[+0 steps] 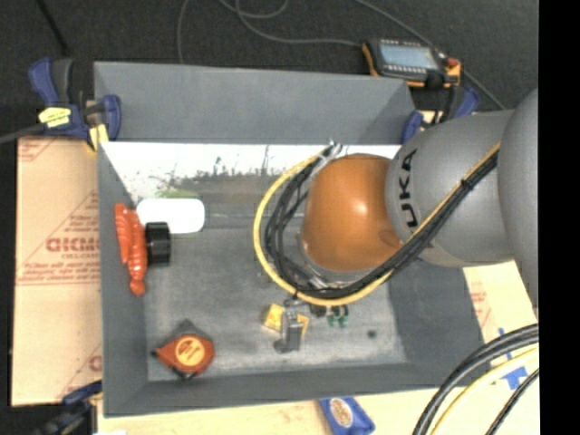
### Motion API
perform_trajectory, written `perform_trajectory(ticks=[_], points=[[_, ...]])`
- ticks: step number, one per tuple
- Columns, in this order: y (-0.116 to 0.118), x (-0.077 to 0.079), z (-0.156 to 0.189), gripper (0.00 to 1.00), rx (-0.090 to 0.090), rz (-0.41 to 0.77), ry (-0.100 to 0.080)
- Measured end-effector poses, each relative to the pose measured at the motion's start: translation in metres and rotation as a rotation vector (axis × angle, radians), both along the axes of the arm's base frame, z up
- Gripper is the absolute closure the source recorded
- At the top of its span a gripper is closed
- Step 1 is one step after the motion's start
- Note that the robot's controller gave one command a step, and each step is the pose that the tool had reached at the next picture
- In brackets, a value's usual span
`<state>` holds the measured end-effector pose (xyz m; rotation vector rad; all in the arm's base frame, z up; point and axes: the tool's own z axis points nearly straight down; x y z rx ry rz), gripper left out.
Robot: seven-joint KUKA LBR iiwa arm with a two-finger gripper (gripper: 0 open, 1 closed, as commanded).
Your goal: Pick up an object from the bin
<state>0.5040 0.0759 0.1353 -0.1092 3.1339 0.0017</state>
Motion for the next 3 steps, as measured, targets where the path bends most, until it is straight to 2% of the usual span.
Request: perform_trajectory(ticks=[1,2,3], points=[[-0.04,0.012,-0.013,0.0,0.0,-0.087,0.003],[-0.061,0.032,-0.041,0.0,-0.001,-0.072,-0.002],[-0.027,0.033,-0.058,0.0,-0.002,-0.114,0.006]])
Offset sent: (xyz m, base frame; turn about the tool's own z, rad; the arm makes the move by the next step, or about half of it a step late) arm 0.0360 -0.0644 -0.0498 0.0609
